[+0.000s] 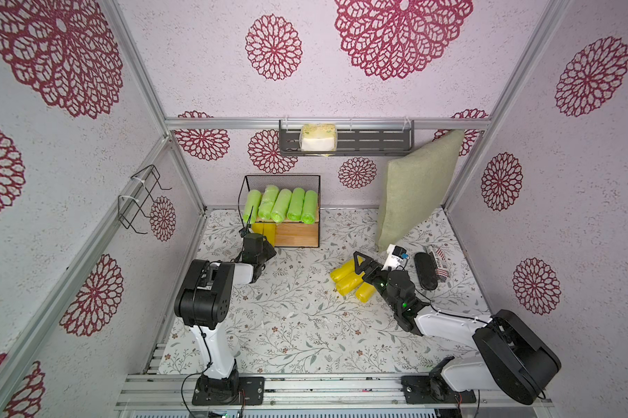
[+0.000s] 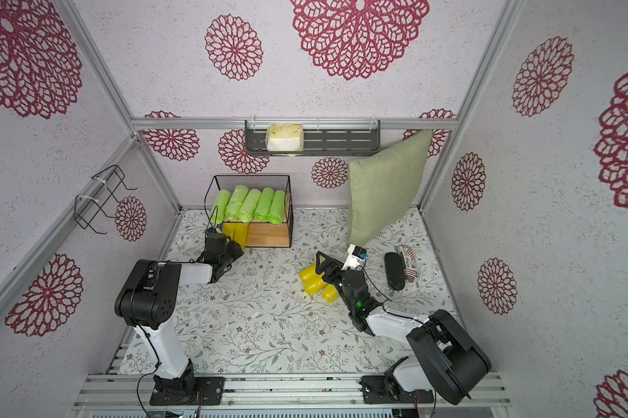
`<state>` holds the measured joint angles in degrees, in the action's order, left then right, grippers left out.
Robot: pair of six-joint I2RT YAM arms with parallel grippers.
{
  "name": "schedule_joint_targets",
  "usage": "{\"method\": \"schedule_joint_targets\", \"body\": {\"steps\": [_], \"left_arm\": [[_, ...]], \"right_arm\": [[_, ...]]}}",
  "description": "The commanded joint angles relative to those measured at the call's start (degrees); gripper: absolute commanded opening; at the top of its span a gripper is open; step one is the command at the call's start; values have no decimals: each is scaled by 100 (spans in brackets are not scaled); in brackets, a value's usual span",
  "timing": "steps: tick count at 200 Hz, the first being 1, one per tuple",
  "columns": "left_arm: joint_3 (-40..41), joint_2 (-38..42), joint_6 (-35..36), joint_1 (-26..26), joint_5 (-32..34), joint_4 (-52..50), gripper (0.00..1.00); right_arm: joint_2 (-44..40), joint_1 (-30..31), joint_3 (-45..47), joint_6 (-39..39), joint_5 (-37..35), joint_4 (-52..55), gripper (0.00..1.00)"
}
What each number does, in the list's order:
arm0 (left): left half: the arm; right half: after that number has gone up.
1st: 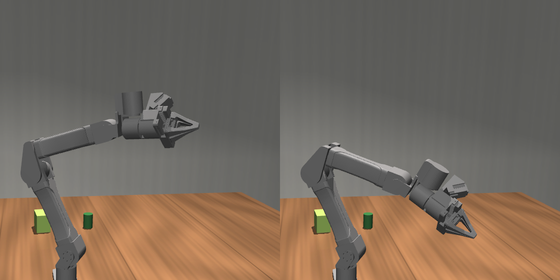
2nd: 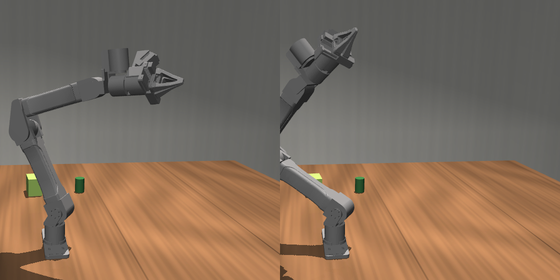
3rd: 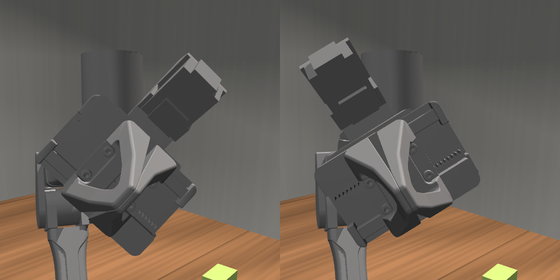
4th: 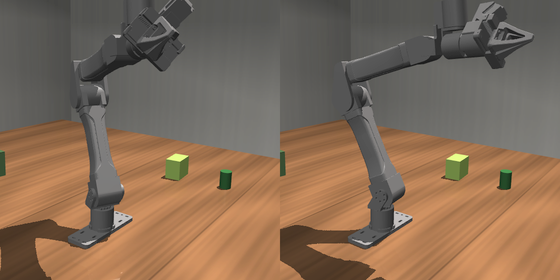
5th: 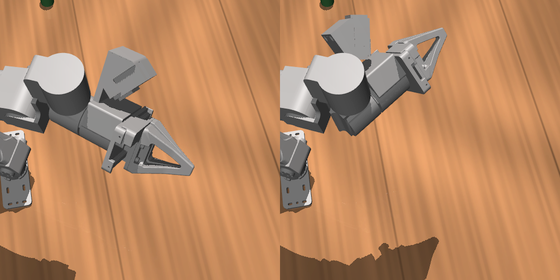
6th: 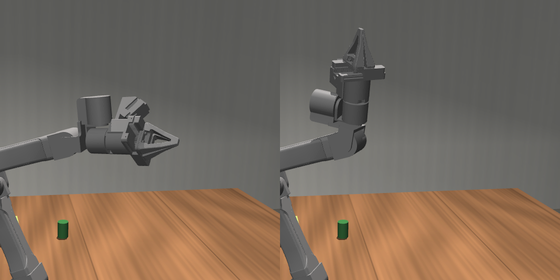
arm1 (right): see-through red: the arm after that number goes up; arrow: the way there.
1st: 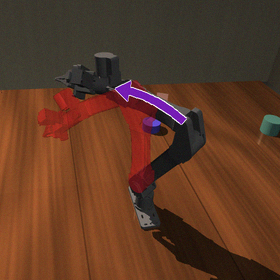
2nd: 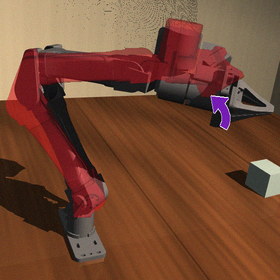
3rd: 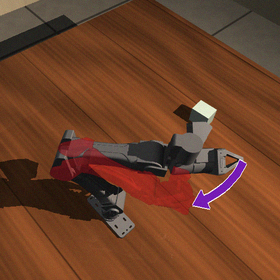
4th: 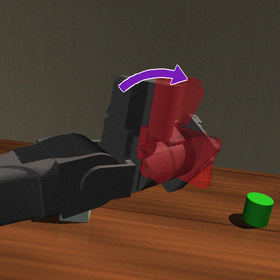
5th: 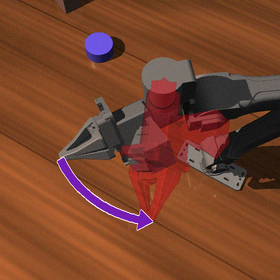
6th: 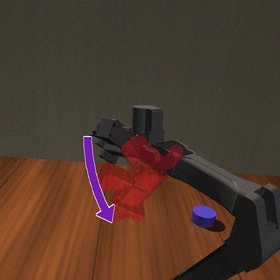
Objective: Sort the rolls of trash bags by color and place them on the shelf
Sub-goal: Place the roll of trash bags on the shelf.
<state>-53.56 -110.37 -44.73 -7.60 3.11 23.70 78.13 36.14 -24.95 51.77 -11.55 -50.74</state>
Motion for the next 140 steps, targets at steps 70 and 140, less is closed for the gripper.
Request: {"method": "schedule_joint_targets", "body": {"steps": [70, 140], "left_arm": [[-167, -340, -660, 111, -173, 407, 29], [1105, 1281, -698, -86, -442, 358, 44]], "right_arm": [[-137, -104, 43, 76, 18, 249, 88], [-460, -1007, -168, -422, 529, 2493, 88]]}}
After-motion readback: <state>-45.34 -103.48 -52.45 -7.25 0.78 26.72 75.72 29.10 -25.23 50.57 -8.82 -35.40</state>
